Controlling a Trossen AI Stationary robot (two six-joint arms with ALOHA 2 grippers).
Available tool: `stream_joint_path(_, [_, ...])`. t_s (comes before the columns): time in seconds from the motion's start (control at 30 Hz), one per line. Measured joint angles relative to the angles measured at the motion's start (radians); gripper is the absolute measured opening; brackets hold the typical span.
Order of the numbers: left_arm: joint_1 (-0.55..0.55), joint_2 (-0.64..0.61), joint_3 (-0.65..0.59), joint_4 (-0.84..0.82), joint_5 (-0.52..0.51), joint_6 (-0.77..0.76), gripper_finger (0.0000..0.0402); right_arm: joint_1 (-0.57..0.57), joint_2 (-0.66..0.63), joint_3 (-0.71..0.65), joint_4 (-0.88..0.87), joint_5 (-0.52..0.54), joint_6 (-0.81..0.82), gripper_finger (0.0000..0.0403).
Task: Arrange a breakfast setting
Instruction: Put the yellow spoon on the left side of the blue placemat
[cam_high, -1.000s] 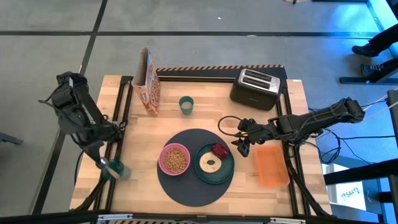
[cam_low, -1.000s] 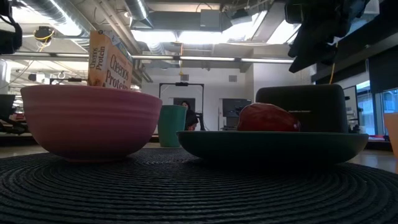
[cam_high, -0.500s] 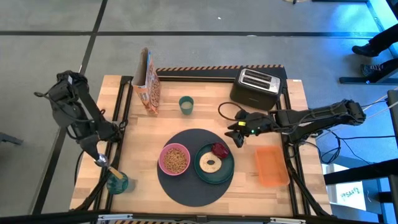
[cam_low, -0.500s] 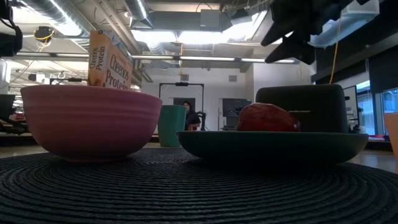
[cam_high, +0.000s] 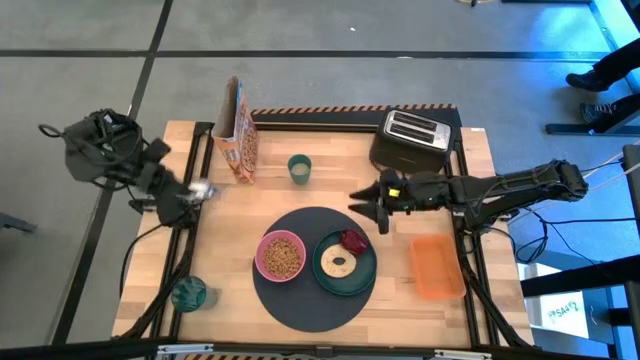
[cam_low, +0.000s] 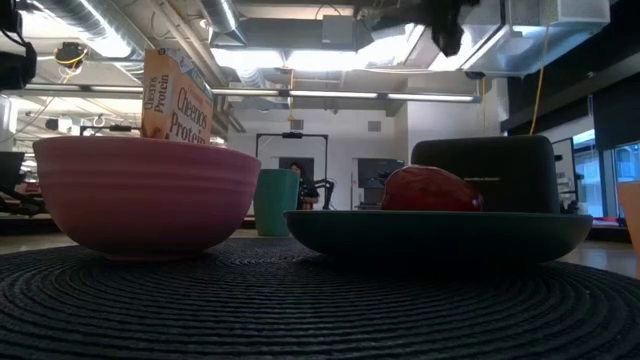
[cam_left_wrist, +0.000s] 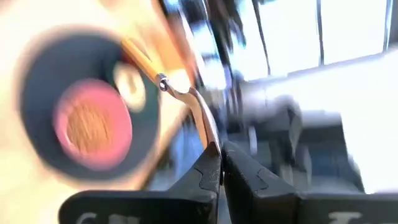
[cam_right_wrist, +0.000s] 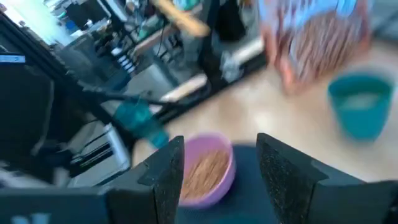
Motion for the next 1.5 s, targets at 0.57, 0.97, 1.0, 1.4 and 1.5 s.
stream_joint_path(0.57, [0.177, 0.245, -0.153, 0.448, -0.583, -0.133, 0.0002, 0.0, 0.334, 0.6, -0.107, 0.206, -0.945, 0.0188])
stream_joint_path(0.97, [0.355, 0.448, -0.153, 1.076, -0.43, 0.254, 0.0008, 0.002, 0.556, 0.851, -0.186, 0.26, -1.065, 0.0189])
stream_joint_path(1.0, [0.363, 0.458, -0.153, 1.09, -0.42, 0.254, 0.0008, 0.001, 0.555, 0.853, -0.177, 0.283, -1.066, 0.0189])
stream_joint_path(1.4, [0.47, 0.552, -0.153, 1.222, -0.282, 0.249, 0.0006, 0.01, 0.557, 0.854, -0.217, 0.344, -1.062, 0.0181])
stream_joint_path(1.5, [0.485, 0.559, -0.153, 1.223, -0.283, 0.231, 0.0005, 0.017, 0.557, 0.853, -0.217, 0.408, -1.077, 0.0152])
